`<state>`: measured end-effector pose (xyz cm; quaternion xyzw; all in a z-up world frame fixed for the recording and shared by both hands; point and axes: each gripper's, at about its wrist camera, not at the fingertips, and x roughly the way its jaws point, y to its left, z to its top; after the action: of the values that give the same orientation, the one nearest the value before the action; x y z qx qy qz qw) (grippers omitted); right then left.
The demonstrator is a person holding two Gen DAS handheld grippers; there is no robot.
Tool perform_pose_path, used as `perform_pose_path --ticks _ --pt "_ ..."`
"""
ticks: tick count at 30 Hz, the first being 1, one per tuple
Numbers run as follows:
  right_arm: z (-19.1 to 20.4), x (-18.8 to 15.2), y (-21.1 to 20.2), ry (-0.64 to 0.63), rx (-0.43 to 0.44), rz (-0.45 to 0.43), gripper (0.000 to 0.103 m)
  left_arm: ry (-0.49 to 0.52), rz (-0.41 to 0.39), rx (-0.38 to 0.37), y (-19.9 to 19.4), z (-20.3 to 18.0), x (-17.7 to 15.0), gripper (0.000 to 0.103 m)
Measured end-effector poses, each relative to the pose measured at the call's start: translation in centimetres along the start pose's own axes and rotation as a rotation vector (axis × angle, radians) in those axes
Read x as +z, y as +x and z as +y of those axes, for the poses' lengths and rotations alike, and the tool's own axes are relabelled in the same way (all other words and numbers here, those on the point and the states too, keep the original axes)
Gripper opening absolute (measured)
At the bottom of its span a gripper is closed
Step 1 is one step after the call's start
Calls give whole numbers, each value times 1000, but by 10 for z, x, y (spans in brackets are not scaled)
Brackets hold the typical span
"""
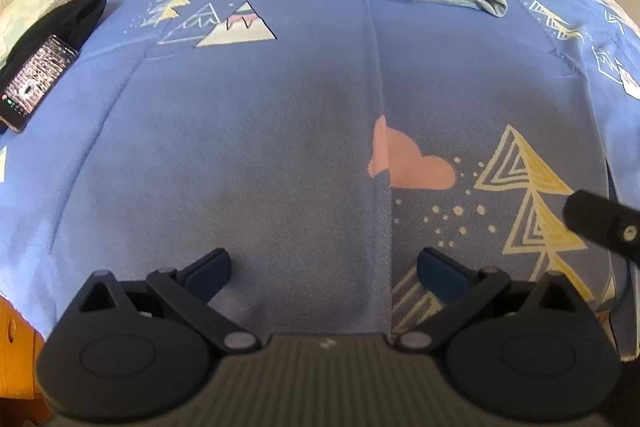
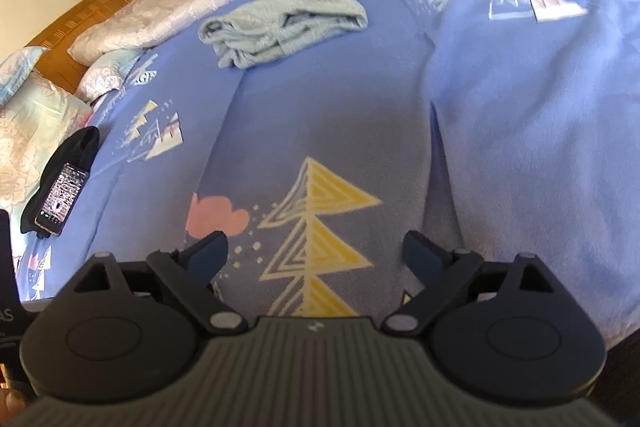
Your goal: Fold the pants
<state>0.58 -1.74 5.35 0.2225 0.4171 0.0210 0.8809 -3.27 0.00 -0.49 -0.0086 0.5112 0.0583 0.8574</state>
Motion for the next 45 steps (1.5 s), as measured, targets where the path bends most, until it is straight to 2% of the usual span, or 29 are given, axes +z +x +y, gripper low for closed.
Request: perform_pose_path --ticks 5,10,19,25,29,32,38,45 --pt "12 5 -13 -68 -22 -68 99 2 -97 19 -20 5 5 103" --pt "17 14 -25 -98 -6 -105 100 9 -201 32 -43 7 11 103" --pt "20 25 -44 -81 -11 -140 100 11 -294 14 -68 5 12 103" --pt "22 20 -48 -101 -48 -141 100 29 -412 6 -88 4 6 103" --pt "21 20 -48 -96 -74 -137 100 59 -453 -15 -99 -1 4 103" --pt "20 20 -50 -91 -90 -148 100 64 -474 -21 -105 -1 3 103" --pt "20 24 -64 -86 -110 -227 100 64 -507 5 -116 2 4 103" --pt "20 25 -66 -78 -101 -246 100 9 -385 -82 -114 14 11 103"
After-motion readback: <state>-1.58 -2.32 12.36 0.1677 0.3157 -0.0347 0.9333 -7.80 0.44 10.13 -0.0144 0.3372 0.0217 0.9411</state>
